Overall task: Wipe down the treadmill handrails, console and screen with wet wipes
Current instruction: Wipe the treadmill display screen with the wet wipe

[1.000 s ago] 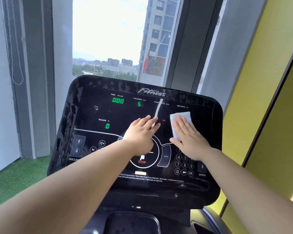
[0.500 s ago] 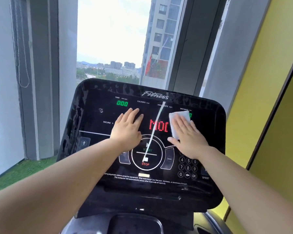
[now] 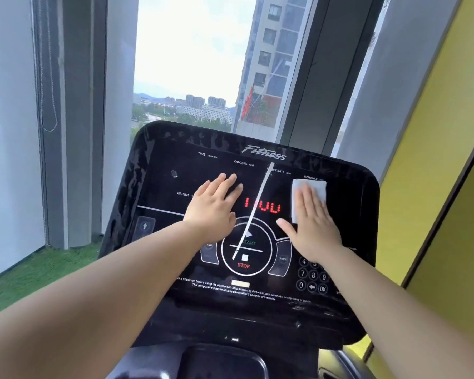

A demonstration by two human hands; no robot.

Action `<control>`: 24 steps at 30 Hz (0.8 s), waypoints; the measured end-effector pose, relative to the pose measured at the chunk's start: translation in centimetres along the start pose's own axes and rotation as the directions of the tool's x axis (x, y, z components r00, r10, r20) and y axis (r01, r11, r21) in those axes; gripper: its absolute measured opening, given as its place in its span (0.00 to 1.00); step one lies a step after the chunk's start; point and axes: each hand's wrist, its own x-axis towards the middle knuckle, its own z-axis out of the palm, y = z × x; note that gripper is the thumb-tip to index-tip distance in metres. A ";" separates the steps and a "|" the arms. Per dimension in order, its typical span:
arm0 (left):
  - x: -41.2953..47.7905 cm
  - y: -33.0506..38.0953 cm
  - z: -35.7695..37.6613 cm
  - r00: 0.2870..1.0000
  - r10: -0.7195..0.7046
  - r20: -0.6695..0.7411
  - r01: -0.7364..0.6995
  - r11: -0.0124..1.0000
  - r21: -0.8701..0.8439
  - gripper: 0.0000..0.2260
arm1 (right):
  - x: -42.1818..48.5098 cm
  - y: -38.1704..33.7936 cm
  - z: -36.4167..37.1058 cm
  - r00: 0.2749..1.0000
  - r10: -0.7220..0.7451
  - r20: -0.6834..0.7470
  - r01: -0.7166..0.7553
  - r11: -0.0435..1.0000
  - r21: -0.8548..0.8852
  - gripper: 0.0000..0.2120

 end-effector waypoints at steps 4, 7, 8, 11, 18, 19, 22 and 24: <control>-0.1 0.3 0.2 1.000 -0.011 -0.006 0.011 1.000 0.006 0.28 | 2.1 -2.2 -0.9 0.977 0.215 -0.010 -0.211 0.965 0.155 0.40; -0.1 0.4 0.4 1.000 -0.019 -0.012 0.020 0.999 0.025 0.29 | 2.2 -4.7 -0.1 0.988 0.157 -0.002 -0.155 0.977 0.143 0.41; -0.1 0.5 0.4 1.000 -0.018 -0.014 0.018 0.999 0.033 0.29 | 1.7 -5.2 0.3 0.996 0.085 0.004 -0.085 0.991 0.108 0.41; -0.1 0.3 0.3 1.000 -0.010 -0.008 0.010 0.999 0.038 0.29 | 0.4 -3.7 0.9 0.990 -0.132 0.055 0.132 0.991 -0.005 0.40; -0.1 -0.1 -0.2 0.999 0.011 0.036 -0.013 0.999 0.044 0.29 | 1.7 -0.3 -1.1 0.998 0.056 0.007 -0.057 0.993 0.105 0.36; 0.0 0.0 -0.2 0.999 0.010 0.039 -0.012 0.999 0.044 0.29 | 2.2 -1.1 -1.1 0.992 0.124 -0.005 -0.122 0.983 0.141 0.37; 0.1 0.1 0.1 0.999 0.008 0.039 -0.010 0.998 0.055 0.29 | 3.3 -4.5 -1.0 0.977 0.213 -0.010 -0.207 0.957 0.206 0.40; 0.0 0.1 0.2 0.999 0.009 0.035 -0.011 0.998 0.057 0.30 | 3.1 -6.4 -0.7 0.995 0.099 -0.019 -0.095 0.982 0.164 0.40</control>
